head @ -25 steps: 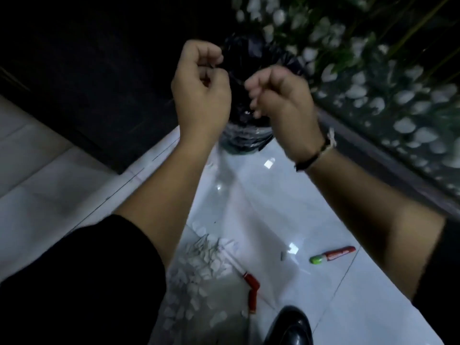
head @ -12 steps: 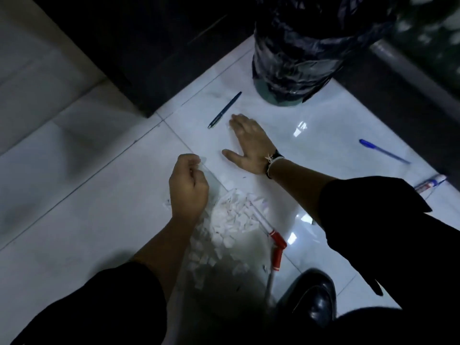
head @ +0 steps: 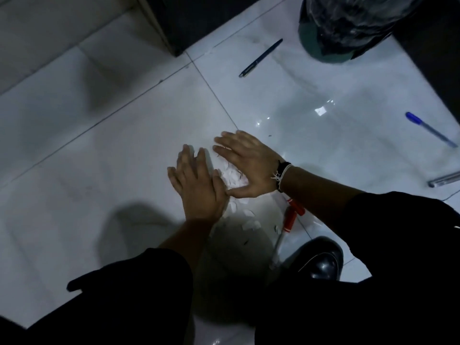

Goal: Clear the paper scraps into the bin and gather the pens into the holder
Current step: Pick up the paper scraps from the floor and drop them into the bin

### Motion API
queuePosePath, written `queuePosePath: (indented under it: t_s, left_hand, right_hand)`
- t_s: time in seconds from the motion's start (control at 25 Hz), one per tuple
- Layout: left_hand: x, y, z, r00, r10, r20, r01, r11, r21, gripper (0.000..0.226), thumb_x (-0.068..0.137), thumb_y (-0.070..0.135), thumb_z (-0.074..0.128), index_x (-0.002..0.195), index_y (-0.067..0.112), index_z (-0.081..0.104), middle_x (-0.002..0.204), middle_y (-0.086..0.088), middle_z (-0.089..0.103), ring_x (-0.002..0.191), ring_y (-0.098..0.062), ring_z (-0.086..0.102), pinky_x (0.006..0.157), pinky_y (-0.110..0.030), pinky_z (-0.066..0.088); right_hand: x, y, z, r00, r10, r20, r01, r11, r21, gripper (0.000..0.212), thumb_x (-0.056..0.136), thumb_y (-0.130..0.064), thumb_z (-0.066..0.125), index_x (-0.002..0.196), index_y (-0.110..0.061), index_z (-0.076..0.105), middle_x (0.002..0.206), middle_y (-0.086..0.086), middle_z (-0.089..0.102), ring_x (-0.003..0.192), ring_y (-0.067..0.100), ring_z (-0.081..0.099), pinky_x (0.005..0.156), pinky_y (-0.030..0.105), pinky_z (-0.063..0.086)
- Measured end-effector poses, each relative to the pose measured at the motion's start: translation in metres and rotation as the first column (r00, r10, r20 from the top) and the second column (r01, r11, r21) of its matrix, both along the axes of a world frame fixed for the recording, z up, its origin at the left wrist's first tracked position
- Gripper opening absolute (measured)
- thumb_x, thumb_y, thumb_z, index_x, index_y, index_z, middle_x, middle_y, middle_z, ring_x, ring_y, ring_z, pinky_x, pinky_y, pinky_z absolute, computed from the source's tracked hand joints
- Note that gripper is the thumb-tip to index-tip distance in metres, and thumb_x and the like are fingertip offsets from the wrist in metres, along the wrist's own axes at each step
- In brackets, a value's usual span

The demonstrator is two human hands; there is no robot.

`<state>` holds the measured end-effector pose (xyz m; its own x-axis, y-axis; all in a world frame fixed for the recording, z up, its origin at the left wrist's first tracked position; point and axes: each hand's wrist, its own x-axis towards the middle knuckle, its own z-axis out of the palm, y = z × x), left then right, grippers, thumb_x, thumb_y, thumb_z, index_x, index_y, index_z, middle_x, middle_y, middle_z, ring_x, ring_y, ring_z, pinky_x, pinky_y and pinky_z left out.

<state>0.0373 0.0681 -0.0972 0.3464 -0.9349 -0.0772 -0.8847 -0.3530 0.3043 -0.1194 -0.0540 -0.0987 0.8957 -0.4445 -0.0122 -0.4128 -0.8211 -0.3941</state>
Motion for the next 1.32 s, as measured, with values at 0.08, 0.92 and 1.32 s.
queuePosePath:
  t_s: [0.08,0.92,1.32]
  left_hand:
    - [-0.003,0.006,-0.003,0.999,-0.013,0.037,0.013,1.0,-0.006,0.051,0.104,0.034,0.036,0.151,0.013,0.04,0.161,-0.017,0.033,0.148,-0.033,0.032,0.122,-0.052,0.024]
    - [-0.076,-0.195,0.129,0.627,0.003,-0.779,-0.427,0.838,-0.341,0.05,0.109,0.024,0.04,0.059,0.024,0.045,0.053,0.009,0.048,0.051,-0.005,0.047,0.053,-0.025,0.041]
    - [-0.154,-0.376,0.264,0.806,-0.343,-0.483,0.016,0.828,-0.561,0.043,0.108,0.029,0.036,0.083,0.008,0.064,0.084,-0.008,0.071,0.084,-0.024,0.07,0.071,-0.033,0.048]
  right_hand:
    - [0.005,-0.001,0.0,0.999,0.021,-0.028,-0.023,0.997,-0.076,0.09,0.085,-0.077,0.049,0.147,-0.012,0.047,0.152,0.014,0.045,0.142,0.033,0.04,0.117,0.046,0.03]
    - [-0.008,-0.096,0.138,0.482,-0.817,0.315,0.395,0.524,0.755,0.047,0.102,-0.028,0.056,0.064,-0.002,0.051,0.051,0.0,0.054,0.051,0.013,0.051,0.052,0.033,0.042]
    - [-0.1,-0.256,0.269,0.338,-0.764,0.549,0.82,0.525,0.226,0.038,0.101,-0.033,0.052,0.066,-0.015,0.049,0.061,0.002,0.058,0.059,0.013,0.055,0.058,0.03,0.033]
